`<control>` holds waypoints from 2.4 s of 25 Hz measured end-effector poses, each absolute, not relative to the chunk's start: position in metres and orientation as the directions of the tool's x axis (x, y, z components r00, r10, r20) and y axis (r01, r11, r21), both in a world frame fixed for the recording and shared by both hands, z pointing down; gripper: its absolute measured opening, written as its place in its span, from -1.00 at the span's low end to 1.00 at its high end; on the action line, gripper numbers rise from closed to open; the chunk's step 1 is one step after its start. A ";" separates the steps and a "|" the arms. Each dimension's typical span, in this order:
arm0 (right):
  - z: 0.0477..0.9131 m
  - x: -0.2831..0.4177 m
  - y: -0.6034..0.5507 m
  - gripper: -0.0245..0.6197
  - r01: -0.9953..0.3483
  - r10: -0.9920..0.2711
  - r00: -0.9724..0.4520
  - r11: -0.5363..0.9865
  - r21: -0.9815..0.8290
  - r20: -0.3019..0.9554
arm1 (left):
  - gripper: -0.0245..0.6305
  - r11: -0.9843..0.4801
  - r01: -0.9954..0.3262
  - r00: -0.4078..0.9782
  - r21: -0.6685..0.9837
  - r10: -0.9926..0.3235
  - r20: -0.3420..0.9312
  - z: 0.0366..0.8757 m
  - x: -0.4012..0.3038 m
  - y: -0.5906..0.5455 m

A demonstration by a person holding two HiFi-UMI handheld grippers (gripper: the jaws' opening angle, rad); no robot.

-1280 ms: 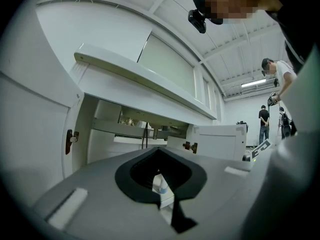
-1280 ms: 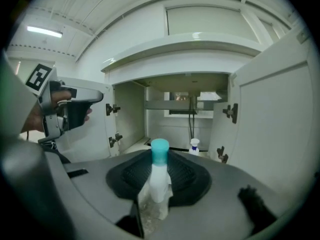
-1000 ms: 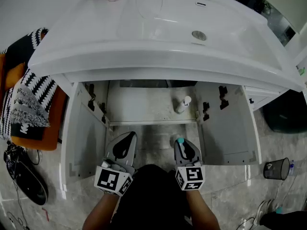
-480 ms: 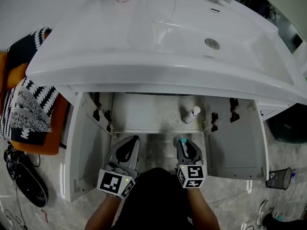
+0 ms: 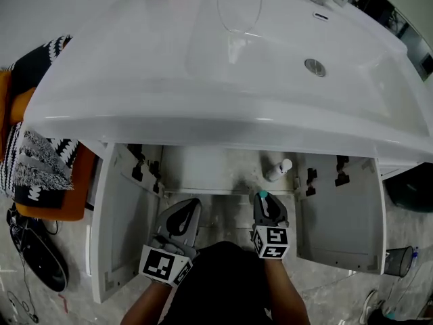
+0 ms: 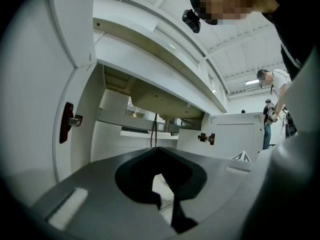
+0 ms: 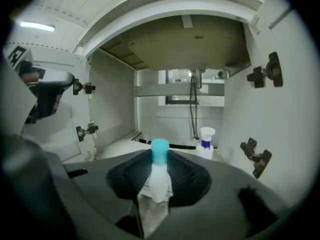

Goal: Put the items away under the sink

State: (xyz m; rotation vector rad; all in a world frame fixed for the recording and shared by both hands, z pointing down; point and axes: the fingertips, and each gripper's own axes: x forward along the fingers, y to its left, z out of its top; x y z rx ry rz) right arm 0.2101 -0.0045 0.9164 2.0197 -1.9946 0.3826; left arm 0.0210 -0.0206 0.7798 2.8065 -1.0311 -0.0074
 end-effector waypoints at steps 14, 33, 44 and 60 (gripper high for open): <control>0.937 0.231 -0.046 -0.59 -1.000 -0.921 0.018 -0.019 0.001 0.388 | -0.91 -0.758 -0.634 0.772 0.155 -0.633 0.061 0.790 0.041 -0.036; 0.955 0.241 -0.076 -0.59 -1.000 -0.918 0.029 -0.031 0.002 0.395 | -0.91 -0.759 -0.631 0.774 0.162 -0.630 0.065 0.797 0.046 -0.039; 0.971 0.240 -0.076 -0.59 -1.000 -0.899 0.023 -0.023 0.006 0.436 | -0.91 -0.757 -0.633 0.773 0.161 -0.629 0.083 0.801 0.046 -0.040; 0.967 0.239 -0.082 -0.55 -0.999 -0.906 0.034 -0.015 0.049 0.422 | -0.91 -0.755 -0.631 0.774 0.176 -0.628 0.082 0.805 0.042 -0.037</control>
